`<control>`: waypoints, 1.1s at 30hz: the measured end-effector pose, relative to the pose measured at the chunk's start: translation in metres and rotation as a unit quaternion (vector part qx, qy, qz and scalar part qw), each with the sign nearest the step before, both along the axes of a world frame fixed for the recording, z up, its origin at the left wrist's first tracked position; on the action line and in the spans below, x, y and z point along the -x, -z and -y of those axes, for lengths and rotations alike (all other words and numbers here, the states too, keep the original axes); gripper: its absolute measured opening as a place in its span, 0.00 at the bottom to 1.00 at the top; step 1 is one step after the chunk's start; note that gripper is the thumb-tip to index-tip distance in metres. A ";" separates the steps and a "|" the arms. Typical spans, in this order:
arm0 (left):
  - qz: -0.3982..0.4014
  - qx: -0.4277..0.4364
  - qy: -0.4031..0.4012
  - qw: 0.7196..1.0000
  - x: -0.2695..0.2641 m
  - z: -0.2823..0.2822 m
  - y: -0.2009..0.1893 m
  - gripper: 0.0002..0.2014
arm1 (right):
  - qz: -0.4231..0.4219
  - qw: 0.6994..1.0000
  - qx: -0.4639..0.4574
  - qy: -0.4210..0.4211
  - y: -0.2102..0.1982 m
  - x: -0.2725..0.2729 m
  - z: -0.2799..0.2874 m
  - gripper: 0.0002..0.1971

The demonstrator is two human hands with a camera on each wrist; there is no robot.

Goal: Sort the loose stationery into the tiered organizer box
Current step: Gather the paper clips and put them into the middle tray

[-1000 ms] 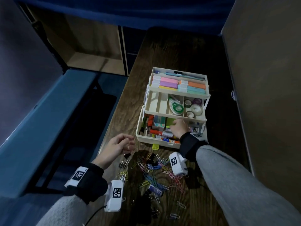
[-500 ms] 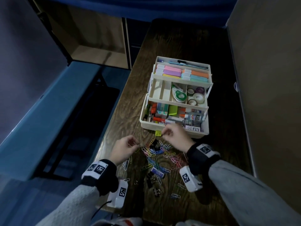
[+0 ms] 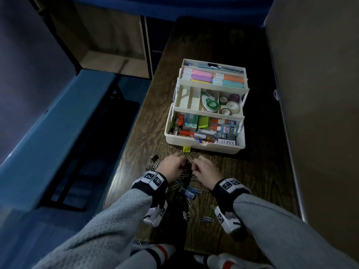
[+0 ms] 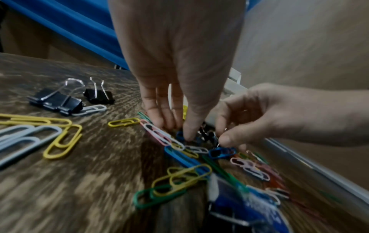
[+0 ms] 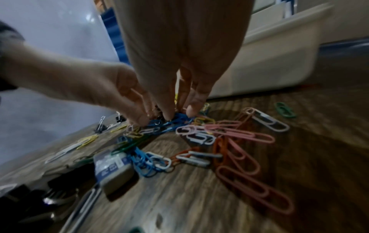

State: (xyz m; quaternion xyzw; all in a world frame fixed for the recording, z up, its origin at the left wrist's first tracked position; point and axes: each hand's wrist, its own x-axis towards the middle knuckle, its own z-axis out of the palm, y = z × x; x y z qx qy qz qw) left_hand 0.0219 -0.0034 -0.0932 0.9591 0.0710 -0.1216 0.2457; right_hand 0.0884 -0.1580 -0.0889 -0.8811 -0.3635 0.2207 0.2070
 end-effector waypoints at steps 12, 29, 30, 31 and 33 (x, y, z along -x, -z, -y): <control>0.070 -0.073 -0.006 0.995 0.002 0.000 0.008 0.19 | -0.024 0.993 -0.062 0.098 -0.004 -0.011 0.015 0.09; 0.102 0.074 -0.105 0.986 0.001 -0.032 -0.003 0.15 | -0.029 0.994 -0.060 0.091 0.006 -0.021 0.006 0.09; 0.095 0.098 -0.144 0.980 0.006 -0.037 -0.004 0.12 | -0.032 0.992 -0.065 0.099 0.006 -0.023 0.009 0.09; 0.089 0.122 -0.179 0.972 0.011 -0.043 -0.004 0.10 | -0.032 0.992 -0.066 0.101 0.005 -0.025 0.012 0.10; 0.083 0.227 -0.257 0.936 0.020 -0.052 -0.001 0.06 | -0.040 0.993 -0.067 0.085 0.002 -0.025 0.015 0.10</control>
